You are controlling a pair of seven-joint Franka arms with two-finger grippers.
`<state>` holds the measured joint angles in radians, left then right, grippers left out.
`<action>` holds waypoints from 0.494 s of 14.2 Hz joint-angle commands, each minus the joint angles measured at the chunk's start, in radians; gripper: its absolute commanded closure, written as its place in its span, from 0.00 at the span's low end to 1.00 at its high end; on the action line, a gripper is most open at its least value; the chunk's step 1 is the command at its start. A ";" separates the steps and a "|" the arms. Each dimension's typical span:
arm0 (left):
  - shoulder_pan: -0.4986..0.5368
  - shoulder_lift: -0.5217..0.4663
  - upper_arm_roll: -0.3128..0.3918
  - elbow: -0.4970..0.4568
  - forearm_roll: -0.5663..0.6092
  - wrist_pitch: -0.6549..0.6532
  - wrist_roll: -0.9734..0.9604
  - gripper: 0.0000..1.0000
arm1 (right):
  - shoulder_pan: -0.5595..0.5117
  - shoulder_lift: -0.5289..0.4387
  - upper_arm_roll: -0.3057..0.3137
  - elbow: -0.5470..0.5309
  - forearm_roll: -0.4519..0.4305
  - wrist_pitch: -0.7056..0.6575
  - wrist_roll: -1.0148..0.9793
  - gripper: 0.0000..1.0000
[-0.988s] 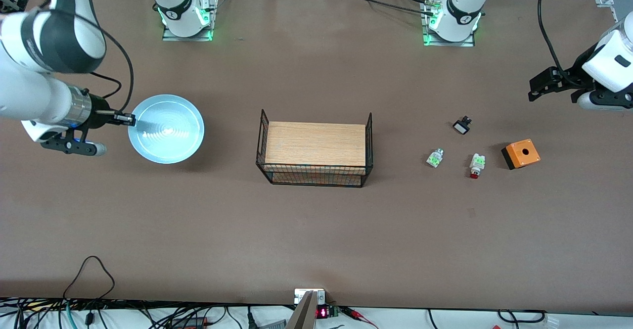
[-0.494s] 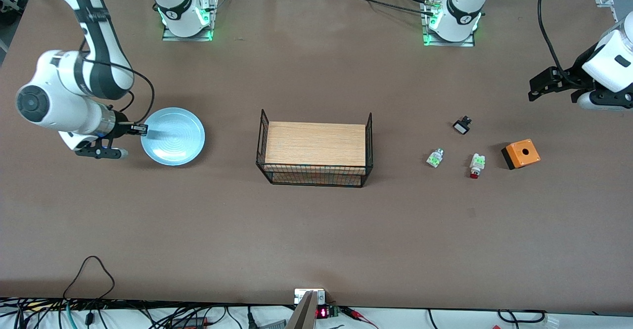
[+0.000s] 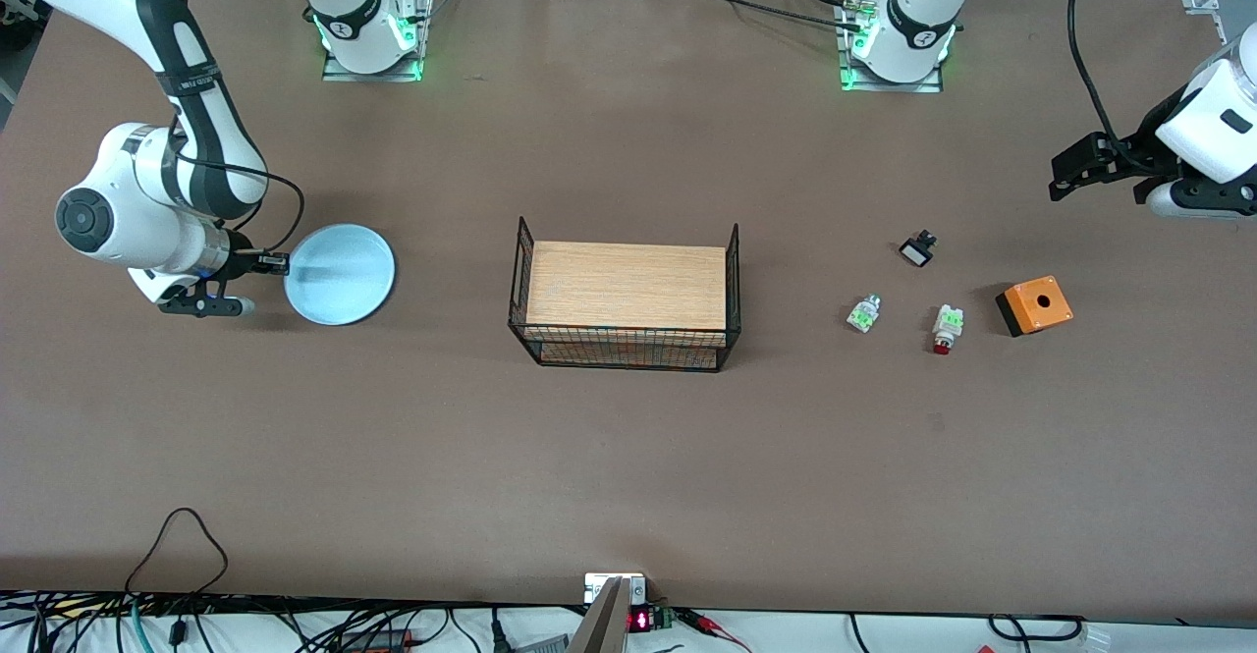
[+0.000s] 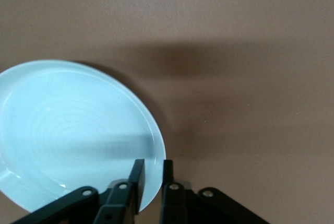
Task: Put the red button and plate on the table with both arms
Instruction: 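Lower the blue plate onto the table and open the right gripper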
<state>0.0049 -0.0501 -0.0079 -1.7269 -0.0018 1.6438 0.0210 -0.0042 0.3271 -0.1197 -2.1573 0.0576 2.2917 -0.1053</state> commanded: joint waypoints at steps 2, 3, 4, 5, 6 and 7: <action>0.007 -0.001 -0.006 0.015 0.014 -0.019 -0.006 0.00 | 0.026 -0.072 0.025 0.100 0.004 -0.168 0.073 0.00; 0.007 -0.001 -0.006 0.015 0.013 -0.019 -0.006 0.00 | 0.045 -0.082 0.025 0.169 0.004 -0.254 0.097 0.00; 0.009 -0.001 -0.006 0.015 0.013 -0.019 -0.006 0.00 | 0.061 -0.088 0.026 0.250 0.001 -0.346 0.117 0.00; 0.009 -0.001 -0.004 0.015 0.013 -0.019 -0.006 0.00 | 0.076 -0.091 0.026 0.320 -0.001 -0.413 0.124 0.00; 0.009 -0.001 -0.004 0.015 0.013 -0.019 -0.006 0.00 | 0.090 -0.092 0.026 0.392 -0.001 -0.476 0.124 0.00; 0.007 -0.001 -0.006 0.015 0.014 -0.019 -0.006 0.00 | 0.096 -0.097 0.026 0.457 -0.001 -0.538 0.124 0.00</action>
<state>0.0055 -0.0501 -0.0066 -1.7269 -0.0018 1.6437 0.0210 0.0772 0.2212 -0.0920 -1.8286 0.0576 1.8686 0.0030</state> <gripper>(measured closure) 0.000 0.022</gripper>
